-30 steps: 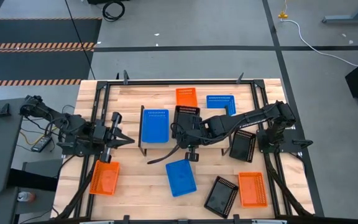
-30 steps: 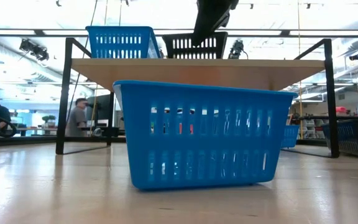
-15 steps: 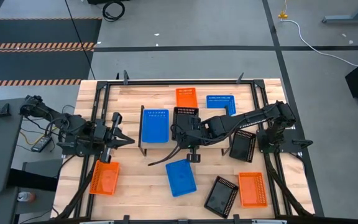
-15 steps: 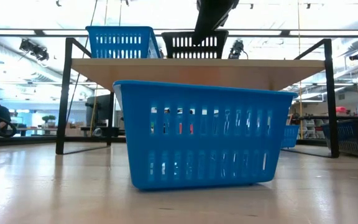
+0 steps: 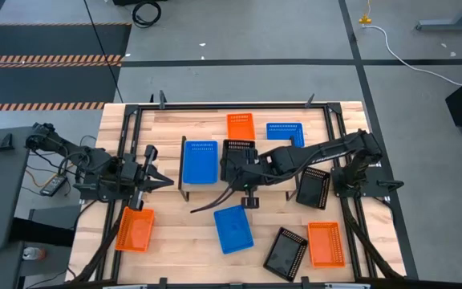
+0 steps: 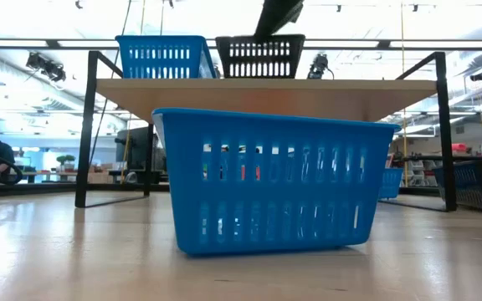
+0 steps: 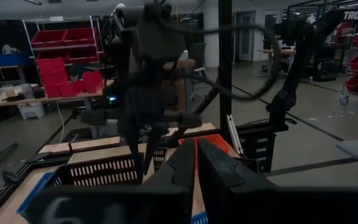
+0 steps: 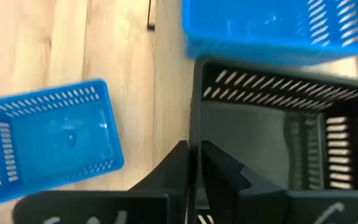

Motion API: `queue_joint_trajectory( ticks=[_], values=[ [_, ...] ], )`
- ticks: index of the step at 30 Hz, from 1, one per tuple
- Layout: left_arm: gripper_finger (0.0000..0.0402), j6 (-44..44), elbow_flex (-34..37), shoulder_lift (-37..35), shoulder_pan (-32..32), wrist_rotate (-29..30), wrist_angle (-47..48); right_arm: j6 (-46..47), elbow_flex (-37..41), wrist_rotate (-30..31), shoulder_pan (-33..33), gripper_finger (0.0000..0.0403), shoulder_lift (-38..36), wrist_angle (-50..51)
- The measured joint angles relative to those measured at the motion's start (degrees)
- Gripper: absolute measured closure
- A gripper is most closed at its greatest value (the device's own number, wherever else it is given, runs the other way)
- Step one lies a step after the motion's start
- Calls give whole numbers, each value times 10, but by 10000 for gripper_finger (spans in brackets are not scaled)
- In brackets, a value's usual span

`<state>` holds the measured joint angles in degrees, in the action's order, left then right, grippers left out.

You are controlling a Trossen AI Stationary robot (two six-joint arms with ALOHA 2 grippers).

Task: Stack baskets on shelf by color
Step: Put the bottom left black basket on the shelf, then put the bottom right orange basket on the shelf

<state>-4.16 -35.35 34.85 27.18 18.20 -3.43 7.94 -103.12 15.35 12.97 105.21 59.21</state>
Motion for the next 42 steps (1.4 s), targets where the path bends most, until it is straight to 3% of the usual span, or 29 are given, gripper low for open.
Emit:
queue_joint_trajectory(
  ticks=[8, 14, 19, 36, 42],
  values=[
    [385, 0, 0, 0, 0, 0, 4, 4, -29, 14, 2, 288, -1, 10],
    [377, 0, 0, 0, 0, 0, 8, 83, -57, 14, 12, 254, -1, 124],
    [382, 0, 0, 0, 0, 0, 8, 152, -75, 3, 42, 247, -1, 211],
    [385, 5, 0, 0, 0, 0, 8, 404, -75, -77, 203, 248, -1, 283],
    [379, 8, 0, 0, 0, 0, 7, 504, -66, -81, 268, 219, -1, 302]
  ],
)
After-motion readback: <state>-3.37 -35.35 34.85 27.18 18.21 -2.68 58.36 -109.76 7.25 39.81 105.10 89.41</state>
